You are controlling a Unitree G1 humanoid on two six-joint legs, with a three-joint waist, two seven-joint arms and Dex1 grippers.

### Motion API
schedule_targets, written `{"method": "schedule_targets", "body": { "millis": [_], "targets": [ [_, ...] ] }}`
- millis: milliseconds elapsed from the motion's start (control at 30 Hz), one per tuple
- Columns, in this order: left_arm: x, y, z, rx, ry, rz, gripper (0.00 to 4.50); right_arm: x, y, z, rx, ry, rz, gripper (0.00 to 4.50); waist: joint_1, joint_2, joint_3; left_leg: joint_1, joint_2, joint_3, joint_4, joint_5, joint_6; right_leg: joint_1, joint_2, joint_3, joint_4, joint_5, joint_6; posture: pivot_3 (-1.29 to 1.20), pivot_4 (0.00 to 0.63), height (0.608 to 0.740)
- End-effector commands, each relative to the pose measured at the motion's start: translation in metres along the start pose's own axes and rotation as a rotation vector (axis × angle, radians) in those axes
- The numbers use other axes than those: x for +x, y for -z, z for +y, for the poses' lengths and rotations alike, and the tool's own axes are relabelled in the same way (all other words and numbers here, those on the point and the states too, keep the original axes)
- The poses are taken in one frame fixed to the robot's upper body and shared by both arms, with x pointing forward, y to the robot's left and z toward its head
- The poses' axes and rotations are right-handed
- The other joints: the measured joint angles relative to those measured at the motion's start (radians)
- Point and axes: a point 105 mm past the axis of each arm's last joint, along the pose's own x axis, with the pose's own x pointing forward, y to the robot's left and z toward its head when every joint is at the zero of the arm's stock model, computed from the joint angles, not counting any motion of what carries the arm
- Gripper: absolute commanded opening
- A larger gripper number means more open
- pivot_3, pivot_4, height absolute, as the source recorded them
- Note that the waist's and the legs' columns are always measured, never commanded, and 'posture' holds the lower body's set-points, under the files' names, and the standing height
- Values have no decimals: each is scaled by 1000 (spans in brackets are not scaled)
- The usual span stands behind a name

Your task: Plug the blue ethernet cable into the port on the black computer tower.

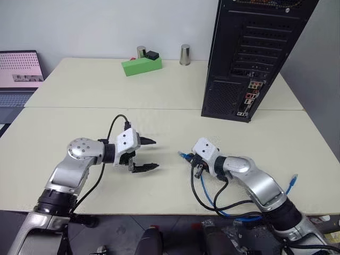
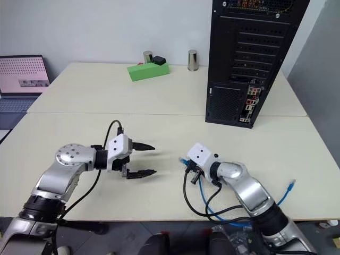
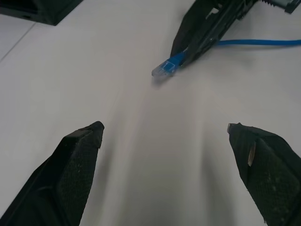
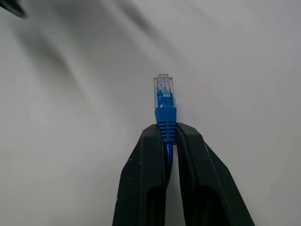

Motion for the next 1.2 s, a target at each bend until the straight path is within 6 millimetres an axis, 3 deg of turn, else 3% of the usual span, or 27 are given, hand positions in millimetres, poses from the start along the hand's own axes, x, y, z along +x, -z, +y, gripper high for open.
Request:
{"method": "schedule_targets", "body": {
  "millis": [33,400,600,1067,1200],
  "targets": [
    [8,-12,-2,70,67,-29,4500,-6,-27,11,-117,-101,-82,92,-1,0,0,0,0,0,0,0,0,0,0,0,0,0,0,0,150,740],
    [29,-20,-7,107,178,-64,4500,-11,-38,18,-193,-167,-95,90,0,0,0,0,0,-1,1,0,0,0,0,0,0,0,0,0,150,740],
    [28,-19,-6,111,206,-59,3429,-11,-39,17,-202,-156,-88,89,0,0,0,-1,0,-1,1,0,0,0,0,-1,0,0,0,0,150,740],
    [30,-18,-2,137,191,-48,373,-9,-35,17,-211,-153,-64,88,0,0,0,-1,0,-1,1,0,0,0,0,-1,0,0,0,0,150,740],
    [31,-17,-2,146,190,-48,289,-9,-33,17,-205,-153,-52,80,0,0,0,-1,0,-1,1,0,0,0,0,-1,0,0,0,0,150,740]
  ]
}}
